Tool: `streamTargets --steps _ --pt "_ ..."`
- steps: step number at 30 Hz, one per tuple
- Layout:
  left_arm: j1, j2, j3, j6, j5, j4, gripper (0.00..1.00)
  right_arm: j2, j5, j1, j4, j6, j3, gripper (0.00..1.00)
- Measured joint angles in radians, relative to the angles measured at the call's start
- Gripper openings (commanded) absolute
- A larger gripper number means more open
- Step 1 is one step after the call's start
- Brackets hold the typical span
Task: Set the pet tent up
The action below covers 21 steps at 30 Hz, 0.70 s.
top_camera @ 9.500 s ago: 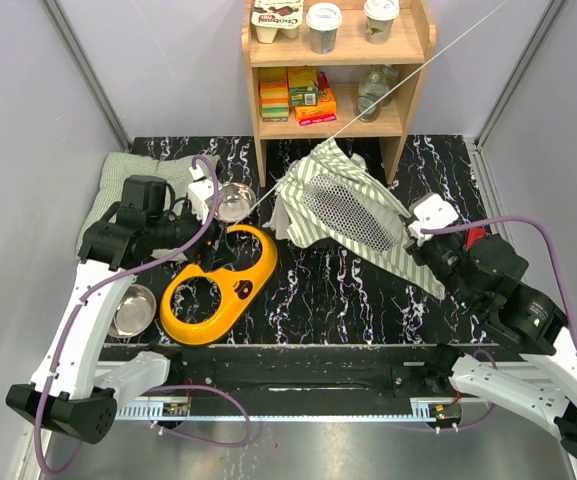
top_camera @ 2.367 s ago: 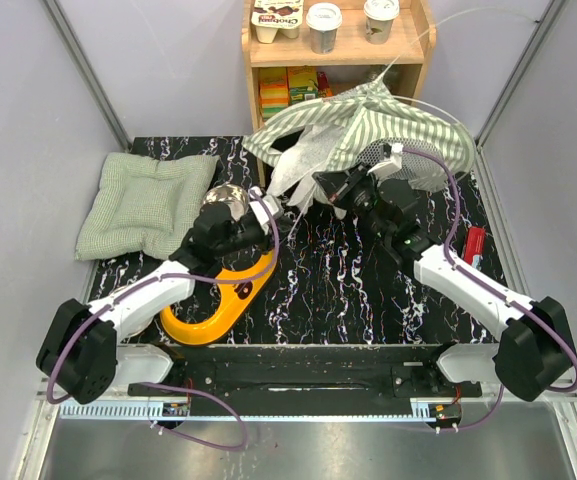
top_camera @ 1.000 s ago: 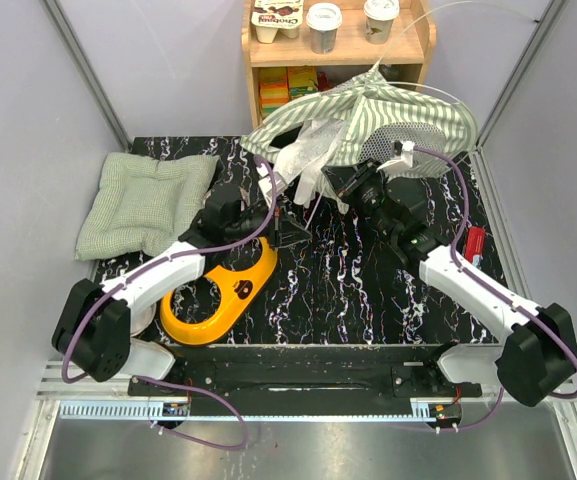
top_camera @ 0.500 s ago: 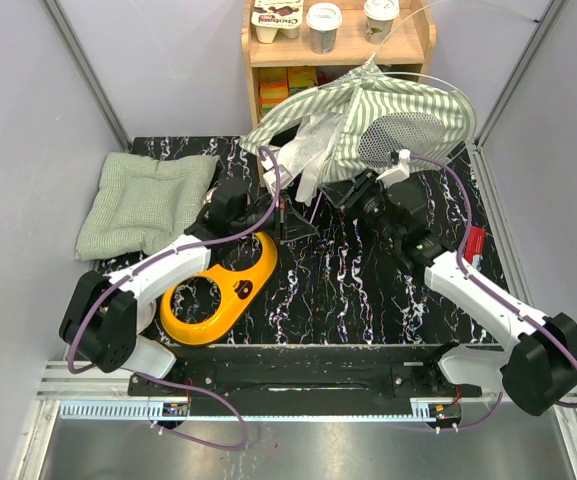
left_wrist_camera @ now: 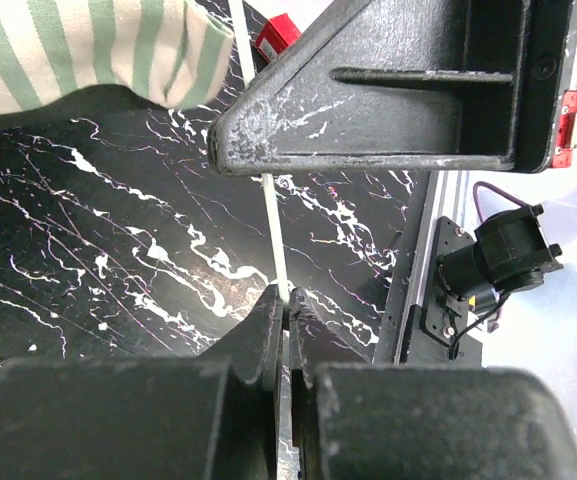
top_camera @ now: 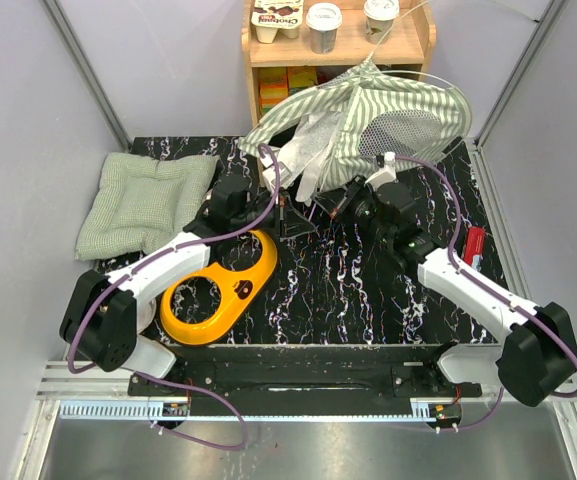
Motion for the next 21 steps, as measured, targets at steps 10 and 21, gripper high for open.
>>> streamTargets --steps 10,21 --pt "-0.002 -0.001 -0.004 0.168 -0.048 0.065 0.63 -0.009 0.001 0.015 -0.048 -0.009 0.031 0.00" --pt "-0.005 0.029 -0.267 0.320 -0.103 0.681 0.65 -0.010 0.007 0.016 -0.109 0.023 0.068 0.00"
